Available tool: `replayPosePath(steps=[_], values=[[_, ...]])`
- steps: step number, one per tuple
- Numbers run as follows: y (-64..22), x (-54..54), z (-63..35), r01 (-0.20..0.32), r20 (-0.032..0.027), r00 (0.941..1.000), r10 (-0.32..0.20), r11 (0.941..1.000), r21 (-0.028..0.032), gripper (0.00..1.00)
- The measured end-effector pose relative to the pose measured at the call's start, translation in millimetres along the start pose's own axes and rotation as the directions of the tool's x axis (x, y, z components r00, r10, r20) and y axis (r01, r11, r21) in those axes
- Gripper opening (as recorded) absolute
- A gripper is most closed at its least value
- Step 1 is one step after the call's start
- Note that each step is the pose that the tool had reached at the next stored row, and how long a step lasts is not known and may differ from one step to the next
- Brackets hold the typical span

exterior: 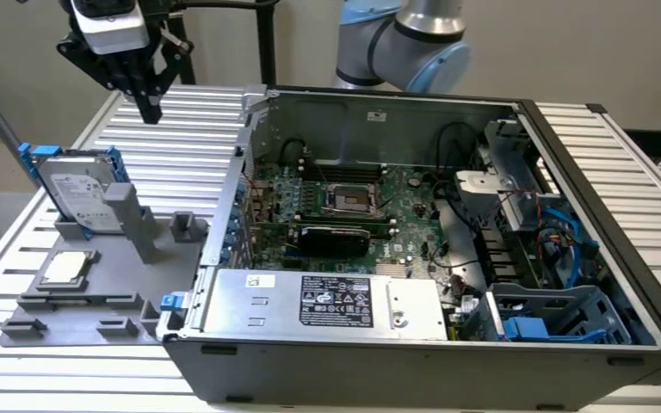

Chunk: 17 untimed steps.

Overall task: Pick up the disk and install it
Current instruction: 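Reach for the disk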

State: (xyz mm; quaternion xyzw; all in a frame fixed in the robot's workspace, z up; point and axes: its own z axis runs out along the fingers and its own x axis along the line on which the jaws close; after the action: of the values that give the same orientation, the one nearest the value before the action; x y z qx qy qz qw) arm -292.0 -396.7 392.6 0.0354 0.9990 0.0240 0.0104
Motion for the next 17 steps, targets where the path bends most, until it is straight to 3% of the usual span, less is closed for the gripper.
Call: replayPosePath(steps=[17], values=[[0.2,77.6,2.7,0.0,0.0,1.0,0.0,1.0,0.0,0.11]])
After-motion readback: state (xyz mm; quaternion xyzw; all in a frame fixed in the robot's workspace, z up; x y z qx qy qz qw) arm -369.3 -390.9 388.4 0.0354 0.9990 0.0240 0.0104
